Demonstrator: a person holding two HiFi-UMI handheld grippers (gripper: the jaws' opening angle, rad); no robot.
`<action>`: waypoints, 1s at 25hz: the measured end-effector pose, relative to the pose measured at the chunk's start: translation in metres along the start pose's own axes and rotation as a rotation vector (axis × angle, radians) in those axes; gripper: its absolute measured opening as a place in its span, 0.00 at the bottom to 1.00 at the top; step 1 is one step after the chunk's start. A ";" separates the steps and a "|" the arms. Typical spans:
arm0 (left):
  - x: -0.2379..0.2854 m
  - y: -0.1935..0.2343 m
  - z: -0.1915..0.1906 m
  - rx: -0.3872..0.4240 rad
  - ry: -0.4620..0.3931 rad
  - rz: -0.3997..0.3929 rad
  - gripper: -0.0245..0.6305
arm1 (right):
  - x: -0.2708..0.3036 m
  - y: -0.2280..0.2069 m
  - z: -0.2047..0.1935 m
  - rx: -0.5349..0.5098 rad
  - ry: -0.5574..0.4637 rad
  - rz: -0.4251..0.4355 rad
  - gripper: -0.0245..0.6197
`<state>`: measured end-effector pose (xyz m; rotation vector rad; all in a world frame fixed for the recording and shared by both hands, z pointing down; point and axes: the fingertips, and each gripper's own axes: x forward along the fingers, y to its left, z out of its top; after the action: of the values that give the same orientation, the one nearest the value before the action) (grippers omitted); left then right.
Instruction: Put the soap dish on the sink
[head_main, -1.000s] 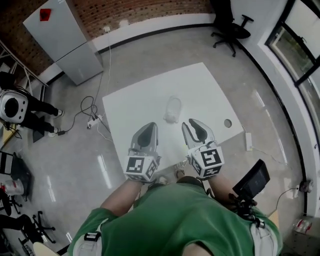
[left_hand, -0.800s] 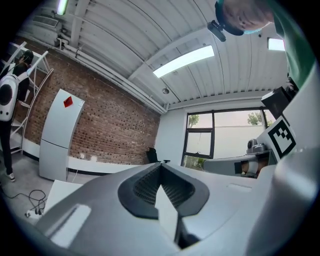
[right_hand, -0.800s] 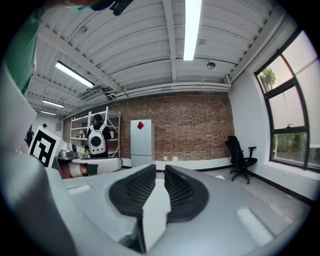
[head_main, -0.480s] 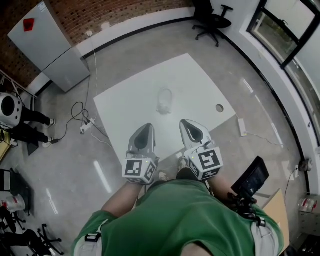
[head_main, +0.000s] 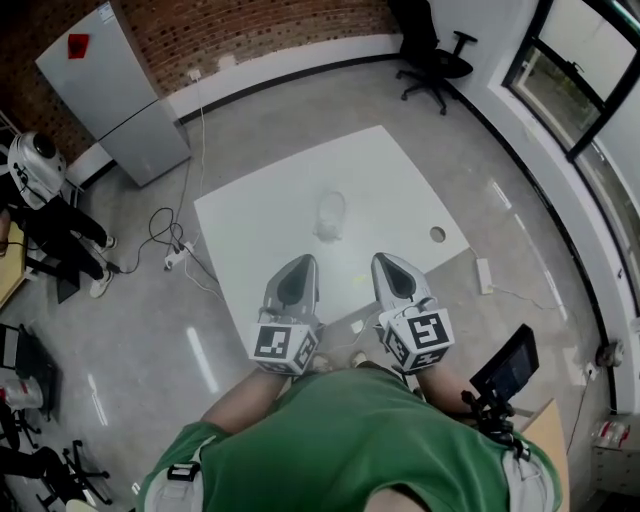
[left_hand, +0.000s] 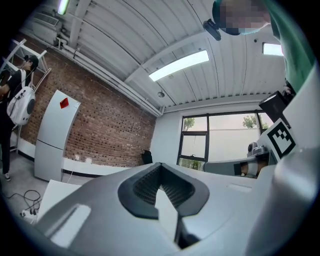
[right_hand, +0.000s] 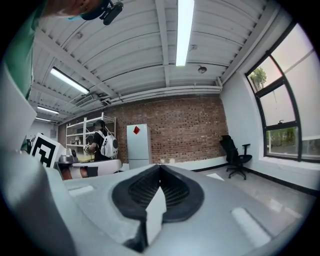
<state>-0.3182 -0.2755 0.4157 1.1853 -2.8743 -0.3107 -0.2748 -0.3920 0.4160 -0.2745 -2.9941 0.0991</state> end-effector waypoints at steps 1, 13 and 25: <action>0.000 -0.003 0.000 0.002 -0.001 0.002 0.05 | -0.002 -0.002 -0.001 0.003 0.000 0.002 0.04; 0.009 -0.033 0.011 0.029 0.008 0.034 0.05 | -0.014 -0.026 0.013 0.005 -0.013 0.045 0.04; 0.010 -0.039 0.004 0.020 0.005 0.035 0.05 | -0.015 -0.028 0.014 -0.026 -0.026 0.062 0.04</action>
<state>-0.2982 -0.3089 0.4034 1.1361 -2.8966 -0.2780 -0.2668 -0.4234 0.4019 -0.3721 -3.0151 0.0712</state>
